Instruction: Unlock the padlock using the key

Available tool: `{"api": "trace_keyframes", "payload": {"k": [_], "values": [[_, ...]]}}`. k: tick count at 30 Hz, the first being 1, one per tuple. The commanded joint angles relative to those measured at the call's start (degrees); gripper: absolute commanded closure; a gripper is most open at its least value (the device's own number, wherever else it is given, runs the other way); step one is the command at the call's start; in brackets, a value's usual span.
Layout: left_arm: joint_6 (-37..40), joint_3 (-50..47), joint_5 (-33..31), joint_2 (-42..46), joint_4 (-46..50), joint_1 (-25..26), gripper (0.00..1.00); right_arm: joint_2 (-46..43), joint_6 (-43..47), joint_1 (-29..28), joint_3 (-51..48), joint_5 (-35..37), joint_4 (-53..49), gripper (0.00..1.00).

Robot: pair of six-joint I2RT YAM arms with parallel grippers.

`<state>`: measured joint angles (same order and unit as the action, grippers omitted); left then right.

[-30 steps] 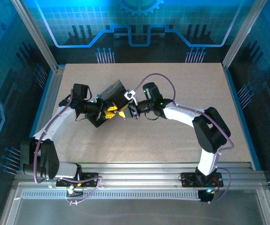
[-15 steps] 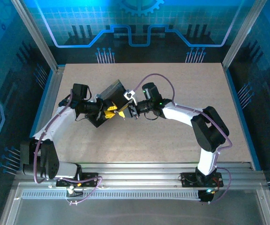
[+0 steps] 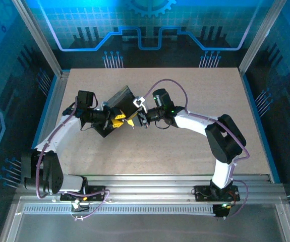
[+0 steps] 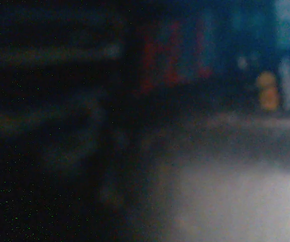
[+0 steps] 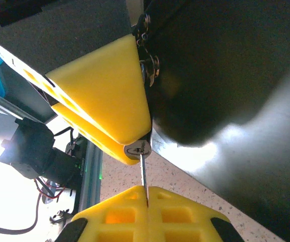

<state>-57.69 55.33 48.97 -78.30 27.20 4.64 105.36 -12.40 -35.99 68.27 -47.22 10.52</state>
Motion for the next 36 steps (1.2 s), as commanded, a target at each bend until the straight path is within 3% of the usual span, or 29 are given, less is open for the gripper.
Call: {"api": "trace_keyframes", "payload": {"k": [1,23,36], "values": [[-1.9,-1.3,5.4,0.8,3.6,0.1,1.0,-1.1,0.6,-1.0,1.6,-1.1,1.9,1.0],[-1.0,0.0,3.6,0.3,5.9,0.0,1.0,-2.2,2.8,-1.6,2.0,-1.2,0.5,1.0],[5.5,4.1,-0.3,-0.9,13.2,0.7,1.0,-0.1,-1.4,-2.8,7.3,1.0,-3.1,1.0]]}}
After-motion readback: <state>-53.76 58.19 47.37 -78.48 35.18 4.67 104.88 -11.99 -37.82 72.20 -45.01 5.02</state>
